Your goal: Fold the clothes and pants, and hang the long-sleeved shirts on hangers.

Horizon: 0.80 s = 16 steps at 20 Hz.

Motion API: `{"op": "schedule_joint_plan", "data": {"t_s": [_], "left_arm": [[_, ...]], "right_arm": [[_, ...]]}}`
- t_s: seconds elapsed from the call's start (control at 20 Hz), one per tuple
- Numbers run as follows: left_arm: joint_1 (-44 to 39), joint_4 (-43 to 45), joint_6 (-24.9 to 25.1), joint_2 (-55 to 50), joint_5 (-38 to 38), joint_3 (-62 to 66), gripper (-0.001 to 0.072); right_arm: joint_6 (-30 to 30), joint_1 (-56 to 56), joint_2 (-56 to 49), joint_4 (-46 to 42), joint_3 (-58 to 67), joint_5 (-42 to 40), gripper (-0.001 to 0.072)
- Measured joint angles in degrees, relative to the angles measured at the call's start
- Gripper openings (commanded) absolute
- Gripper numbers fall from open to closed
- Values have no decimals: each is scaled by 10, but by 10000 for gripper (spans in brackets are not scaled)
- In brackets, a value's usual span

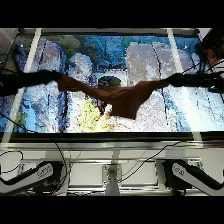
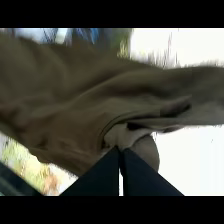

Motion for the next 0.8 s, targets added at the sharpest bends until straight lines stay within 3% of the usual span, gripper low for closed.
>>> {"op": "schedule_joint_plan", "data": {"t_s": [0.25, 0.4, 0.55, 0.8], "left_arm": [[109, -297, 28, 105, -5, 22, 16], [167, -424, 33, 161, -8, 26, 14], [217, -483, 35, 209, 18, 27, 12], [261, -469, 29, 260, 78, 27, 12]], "right_arm": [[29, -2, 124, 7, 148, -61, 9], [49, -2, 180, -22, 233, -86, 8], [80, -2, 218, -87, 312, -112, 8], [124, -2, 235, -188, 384, -112, 8]]}}
